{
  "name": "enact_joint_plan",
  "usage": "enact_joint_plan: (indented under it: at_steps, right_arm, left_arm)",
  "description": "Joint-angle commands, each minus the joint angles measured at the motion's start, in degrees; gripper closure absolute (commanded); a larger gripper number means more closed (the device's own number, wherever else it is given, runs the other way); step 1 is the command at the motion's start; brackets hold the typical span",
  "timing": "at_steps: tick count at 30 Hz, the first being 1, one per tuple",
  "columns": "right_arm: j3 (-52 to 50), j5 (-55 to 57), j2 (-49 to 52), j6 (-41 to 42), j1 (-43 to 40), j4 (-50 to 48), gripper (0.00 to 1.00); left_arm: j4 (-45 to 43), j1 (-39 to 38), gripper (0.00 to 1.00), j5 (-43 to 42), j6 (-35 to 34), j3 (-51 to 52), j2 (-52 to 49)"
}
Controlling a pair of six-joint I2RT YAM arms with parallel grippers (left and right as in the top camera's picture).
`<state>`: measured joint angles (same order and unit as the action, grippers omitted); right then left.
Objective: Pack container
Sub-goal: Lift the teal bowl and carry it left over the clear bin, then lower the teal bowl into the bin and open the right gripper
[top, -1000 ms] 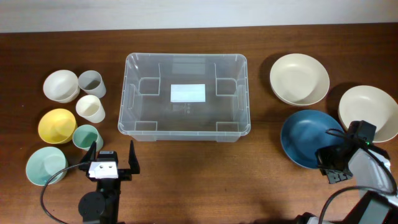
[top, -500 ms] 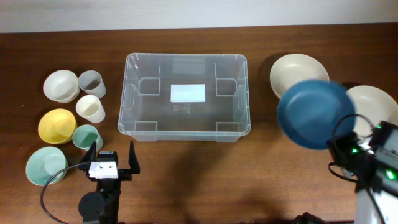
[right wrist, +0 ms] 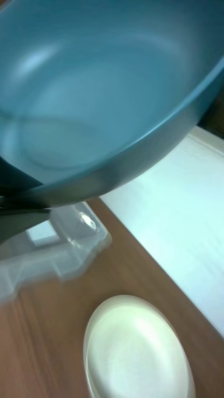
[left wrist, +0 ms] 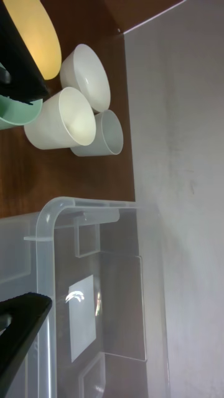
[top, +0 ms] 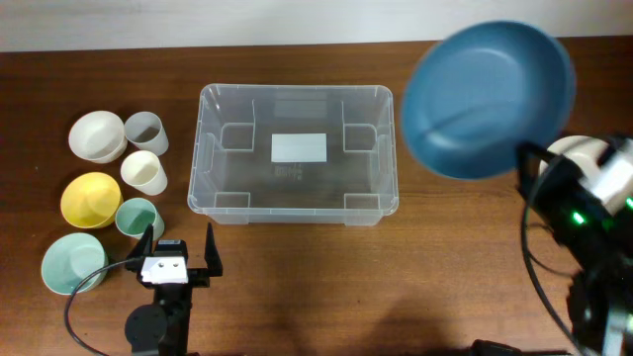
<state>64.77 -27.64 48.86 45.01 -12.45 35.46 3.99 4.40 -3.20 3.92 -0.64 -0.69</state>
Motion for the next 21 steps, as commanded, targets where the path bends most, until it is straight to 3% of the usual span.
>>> enact_joint_plan:
  at_steps: [1, 8, 15, 21]
  right_arm:
    - [0.4, 6.5, 6.5, 2.5, 14.6, -5.1, 0.96]
    - [1.6, 18.0, 23.8, 3.6, 32.4, -15.2, 0.96]
    - [5.0, 21.5, 40.5, 3.6, 37.1, -20.2, 0.96]
    - [5.8, 22.2, 48.0, 6.5, 39.6, -24.8, 0.96]
  left_arm:
    - [0.4, -0.2, 0.0, 0.0, 0.9, 0.1, 0.3]
    - [0.4, -0.2, 0.0, 0.0, 0.9, 0.1, 0.3]
    - [0.4, -0.2, 0.0, 0.0, 0.9, 0.1, 0.3]
    - [0.4, -0.2, 0.0, 0.0, 0.9, 0.1, 0.3]
